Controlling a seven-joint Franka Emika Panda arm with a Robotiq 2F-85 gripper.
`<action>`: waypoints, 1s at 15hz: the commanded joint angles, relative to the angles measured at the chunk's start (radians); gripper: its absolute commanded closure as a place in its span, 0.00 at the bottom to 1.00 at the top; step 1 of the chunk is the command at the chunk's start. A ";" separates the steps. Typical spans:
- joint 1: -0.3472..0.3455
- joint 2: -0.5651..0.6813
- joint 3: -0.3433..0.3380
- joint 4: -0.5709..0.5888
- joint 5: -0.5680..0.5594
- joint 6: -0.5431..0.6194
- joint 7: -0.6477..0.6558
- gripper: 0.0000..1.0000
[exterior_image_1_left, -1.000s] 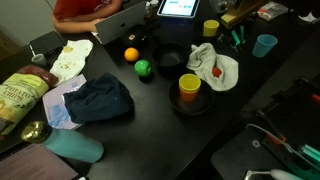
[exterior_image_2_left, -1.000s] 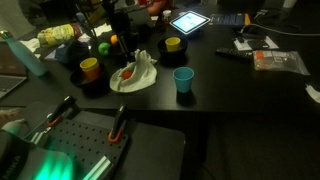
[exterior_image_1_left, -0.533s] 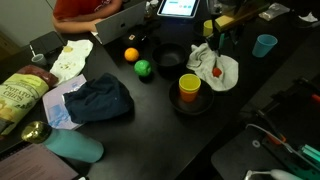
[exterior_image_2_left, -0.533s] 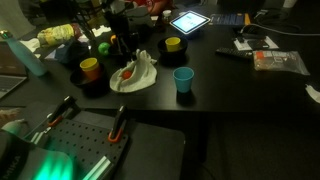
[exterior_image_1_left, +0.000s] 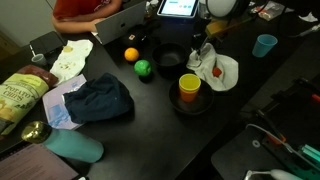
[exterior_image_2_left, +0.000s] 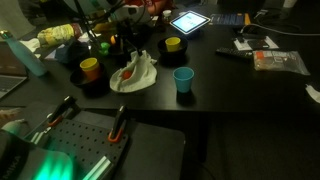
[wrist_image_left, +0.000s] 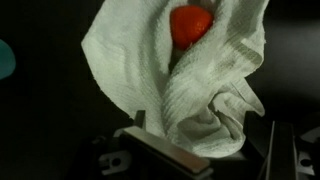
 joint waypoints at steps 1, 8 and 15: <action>-0.011 0.074 0.006 0.059 0.039 0.083 -0.080 0.00; 0.012 0.127 -0.016 0.116 0.048 0.099 -0.147 0.66; -0.014 0.107 0.010 0.121 0.110 0.028 -0.154 0.94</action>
